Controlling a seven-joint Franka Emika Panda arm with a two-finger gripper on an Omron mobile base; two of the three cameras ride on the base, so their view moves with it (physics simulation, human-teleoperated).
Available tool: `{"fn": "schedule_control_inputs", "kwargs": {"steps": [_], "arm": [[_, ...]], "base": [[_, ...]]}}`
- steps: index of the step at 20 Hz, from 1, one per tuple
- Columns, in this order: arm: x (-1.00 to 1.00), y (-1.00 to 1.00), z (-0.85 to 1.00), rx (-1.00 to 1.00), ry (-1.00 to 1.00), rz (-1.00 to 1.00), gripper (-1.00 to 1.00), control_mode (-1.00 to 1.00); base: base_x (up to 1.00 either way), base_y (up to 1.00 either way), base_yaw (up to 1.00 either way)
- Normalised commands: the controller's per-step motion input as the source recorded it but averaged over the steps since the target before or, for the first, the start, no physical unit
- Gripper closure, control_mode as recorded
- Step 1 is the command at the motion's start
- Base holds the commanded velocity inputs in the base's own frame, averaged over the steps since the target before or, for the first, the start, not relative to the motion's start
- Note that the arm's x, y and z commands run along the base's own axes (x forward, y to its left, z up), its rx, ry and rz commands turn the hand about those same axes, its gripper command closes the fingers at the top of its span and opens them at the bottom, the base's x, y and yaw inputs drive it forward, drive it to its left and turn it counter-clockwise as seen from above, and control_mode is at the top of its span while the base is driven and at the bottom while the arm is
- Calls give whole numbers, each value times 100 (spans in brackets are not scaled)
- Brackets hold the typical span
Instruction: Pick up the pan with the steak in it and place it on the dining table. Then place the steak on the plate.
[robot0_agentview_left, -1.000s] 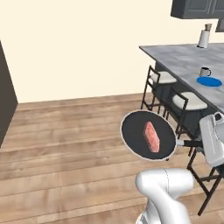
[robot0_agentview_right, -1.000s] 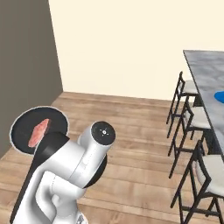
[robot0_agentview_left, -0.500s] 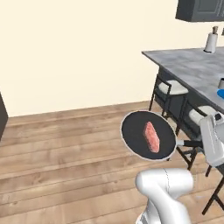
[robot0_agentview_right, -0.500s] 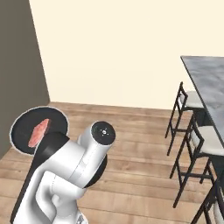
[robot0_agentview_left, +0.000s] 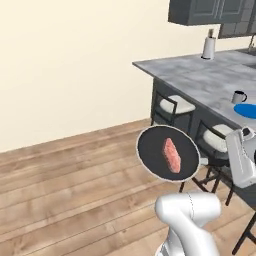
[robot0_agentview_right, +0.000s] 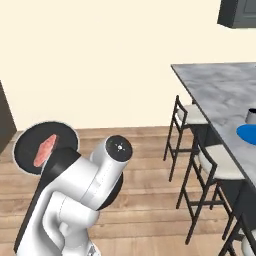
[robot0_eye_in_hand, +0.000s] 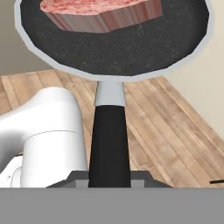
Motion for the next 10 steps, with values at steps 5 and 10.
{"fn": "schedule_control_inputs", "kwargs": {"steps": [5, 10], "arm": [[0, 0, 0, 0, 0, 0, 100, 100], [0, 0, 0, 0, 0, 0, 100, 100]], "base": [[2, 2, -50], [0, 0, -50]]}}
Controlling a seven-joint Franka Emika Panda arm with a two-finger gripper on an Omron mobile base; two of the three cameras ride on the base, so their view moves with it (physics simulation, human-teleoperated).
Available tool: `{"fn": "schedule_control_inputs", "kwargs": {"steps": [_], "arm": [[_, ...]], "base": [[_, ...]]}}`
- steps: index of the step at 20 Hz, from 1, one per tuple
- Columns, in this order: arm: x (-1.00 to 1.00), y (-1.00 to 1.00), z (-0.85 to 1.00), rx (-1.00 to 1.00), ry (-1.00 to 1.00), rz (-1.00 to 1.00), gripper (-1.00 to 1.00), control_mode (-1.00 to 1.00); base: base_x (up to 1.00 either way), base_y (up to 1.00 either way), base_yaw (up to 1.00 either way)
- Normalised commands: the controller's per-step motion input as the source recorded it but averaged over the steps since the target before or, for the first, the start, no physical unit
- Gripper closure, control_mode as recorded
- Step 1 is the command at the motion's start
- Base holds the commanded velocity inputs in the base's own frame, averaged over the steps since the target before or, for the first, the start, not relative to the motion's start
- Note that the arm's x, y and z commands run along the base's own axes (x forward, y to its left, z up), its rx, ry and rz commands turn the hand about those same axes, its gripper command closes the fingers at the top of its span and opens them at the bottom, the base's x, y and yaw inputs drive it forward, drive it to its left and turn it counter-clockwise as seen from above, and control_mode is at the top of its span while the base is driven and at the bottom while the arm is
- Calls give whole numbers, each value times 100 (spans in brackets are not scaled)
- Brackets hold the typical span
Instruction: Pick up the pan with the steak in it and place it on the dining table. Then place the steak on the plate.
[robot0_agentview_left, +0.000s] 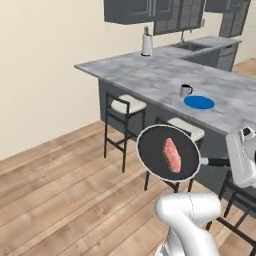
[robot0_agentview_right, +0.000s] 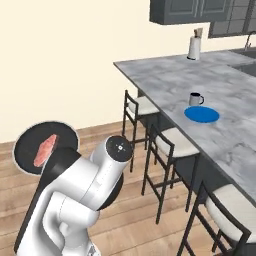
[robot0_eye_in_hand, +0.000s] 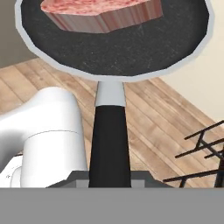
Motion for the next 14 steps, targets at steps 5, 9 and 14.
{"fn": "schedule_control_inputs", "kwargs": {"steps": [5, 9, 14], "arm": [[0, 0, 0, 0, 0, 0, 100, 100], [0, 0, 0, 0, 0, 0, 100, 100], [0, 0, 0, 0, 0, 0, 100, 100]], "base": [[0, 0, -50], [0, 0, -50], [0, 0, -50]]}}
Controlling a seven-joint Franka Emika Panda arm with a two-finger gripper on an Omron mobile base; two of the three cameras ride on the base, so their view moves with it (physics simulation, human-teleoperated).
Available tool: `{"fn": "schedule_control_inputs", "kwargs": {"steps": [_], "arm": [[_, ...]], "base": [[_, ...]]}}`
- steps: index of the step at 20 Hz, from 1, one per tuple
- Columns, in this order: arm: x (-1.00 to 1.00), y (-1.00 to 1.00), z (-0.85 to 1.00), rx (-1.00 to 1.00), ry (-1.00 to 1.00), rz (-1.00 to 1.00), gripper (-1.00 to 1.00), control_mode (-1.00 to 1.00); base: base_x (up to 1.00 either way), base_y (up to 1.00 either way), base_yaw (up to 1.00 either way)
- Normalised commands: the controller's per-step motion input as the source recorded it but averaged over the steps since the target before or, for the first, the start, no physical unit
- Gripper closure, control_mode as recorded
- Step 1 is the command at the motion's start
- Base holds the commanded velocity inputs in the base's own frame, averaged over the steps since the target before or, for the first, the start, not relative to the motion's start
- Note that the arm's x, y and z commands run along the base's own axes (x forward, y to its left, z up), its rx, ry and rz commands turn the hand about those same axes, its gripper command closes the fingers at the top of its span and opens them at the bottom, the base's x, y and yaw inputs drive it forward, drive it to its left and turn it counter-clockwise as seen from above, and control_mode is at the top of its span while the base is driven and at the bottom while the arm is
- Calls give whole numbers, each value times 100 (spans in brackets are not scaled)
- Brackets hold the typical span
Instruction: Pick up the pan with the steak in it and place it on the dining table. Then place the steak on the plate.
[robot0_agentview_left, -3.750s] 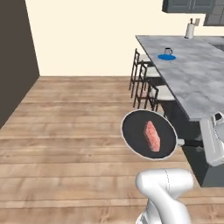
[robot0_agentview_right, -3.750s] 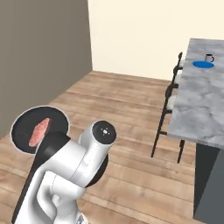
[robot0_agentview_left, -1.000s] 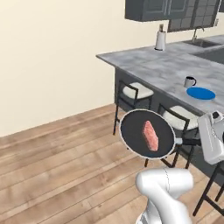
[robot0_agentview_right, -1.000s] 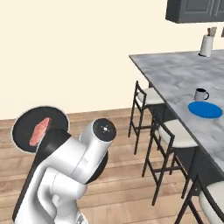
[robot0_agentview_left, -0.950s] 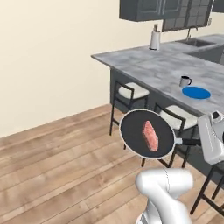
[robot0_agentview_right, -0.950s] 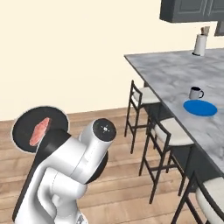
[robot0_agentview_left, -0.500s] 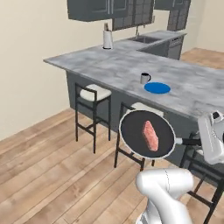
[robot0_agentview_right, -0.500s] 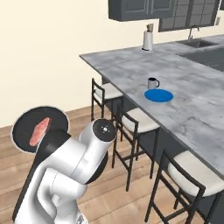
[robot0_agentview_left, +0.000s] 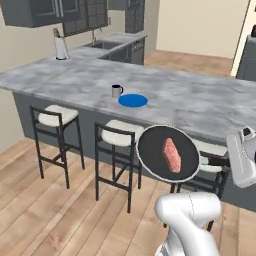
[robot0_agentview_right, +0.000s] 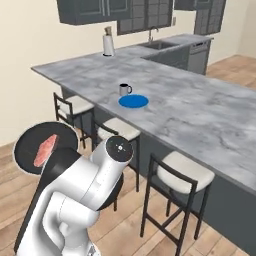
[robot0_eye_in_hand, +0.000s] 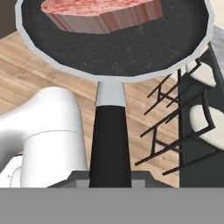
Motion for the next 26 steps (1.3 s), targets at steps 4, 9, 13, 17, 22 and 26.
{"fn": "schedule_control_inputs", "kwargs": {"steps": [4, 9, 13, 17, 22, 26], "arm": [[0, 0, 0, 0, 0, 0, 100, 100], [0, 0, 0, 0, 0, 0, 100, 100], [0, 0, 0, 0, 0, 0, 100, 100], [0, 0, 0, 0, 0, 0, 100, 100], [0, 0, 0, 0, 0, 0, 100, 100], [0, 0, 0, 0, 0, 0, 100, 100]], "base": [[0, 0, -50], [0, 0, -50], [0, 0, -50], [0, 5, -48], [1, 51, -31], [1, 61, -27]]}}
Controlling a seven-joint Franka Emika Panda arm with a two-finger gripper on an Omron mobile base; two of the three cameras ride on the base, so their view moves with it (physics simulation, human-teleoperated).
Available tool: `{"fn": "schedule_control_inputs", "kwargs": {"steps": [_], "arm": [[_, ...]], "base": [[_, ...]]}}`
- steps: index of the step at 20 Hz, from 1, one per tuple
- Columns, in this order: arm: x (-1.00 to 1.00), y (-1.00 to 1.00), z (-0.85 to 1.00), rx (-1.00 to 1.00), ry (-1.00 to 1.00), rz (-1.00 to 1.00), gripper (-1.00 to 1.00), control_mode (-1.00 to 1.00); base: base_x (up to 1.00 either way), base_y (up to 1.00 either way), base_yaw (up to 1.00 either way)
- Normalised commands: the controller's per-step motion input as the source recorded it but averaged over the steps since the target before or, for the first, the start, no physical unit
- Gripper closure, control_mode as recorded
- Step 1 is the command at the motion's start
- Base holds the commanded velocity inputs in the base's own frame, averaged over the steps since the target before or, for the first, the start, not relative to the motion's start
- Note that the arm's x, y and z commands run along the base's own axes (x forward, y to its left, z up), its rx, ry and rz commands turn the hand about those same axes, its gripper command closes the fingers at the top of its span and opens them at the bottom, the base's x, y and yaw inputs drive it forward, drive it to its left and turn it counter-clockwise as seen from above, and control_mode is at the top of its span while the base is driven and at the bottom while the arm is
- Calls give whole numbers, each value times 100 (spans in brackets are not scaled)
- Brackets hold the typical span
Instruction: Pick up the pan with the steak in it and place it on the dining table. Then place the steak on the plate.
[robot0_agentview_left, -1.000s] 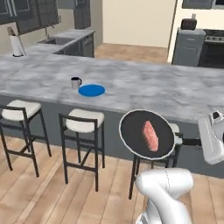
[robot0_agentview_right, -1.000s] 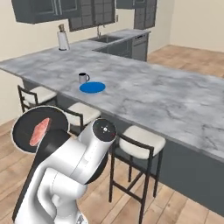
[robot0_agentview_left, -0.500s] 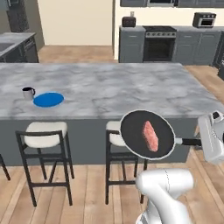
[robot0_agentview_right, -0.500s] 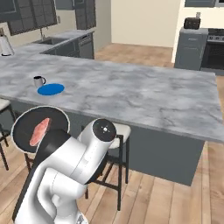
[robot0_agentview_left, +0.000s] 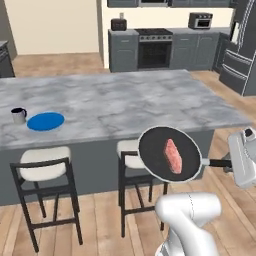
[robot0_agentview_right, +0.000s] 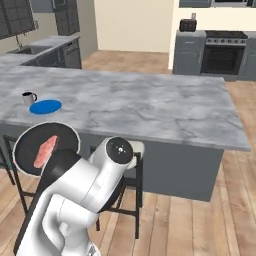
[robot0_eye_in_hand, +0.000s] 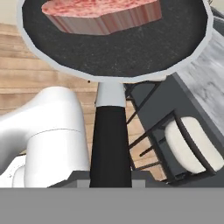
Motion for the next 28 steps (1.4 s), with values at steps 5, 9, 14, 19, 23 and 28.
{"fn": "schedule_control_inputs", "kwargs": {"steps": [5, 9, 14, 19, 23, 28], "arm": [[0, 0, 0, 0, 0, 0, 100, 100], [0, 0, 0, 0, 0, 0, 100, 100], [0, 0, 0, 0, 0, 0, 100, 100], [0, 0, 0, 0, 0, 0, 100, 100], [0, 0, 0, 0, 0, 0, 100, 100], [0, 0, 0, 0, 0, 0, 100, 100]], "base": [[0, 67, -25], [-2, 70, -20], [-1, 9, -1], [-4, 81, -1], [-3, 57, -1], [36, 0, 0]]}}
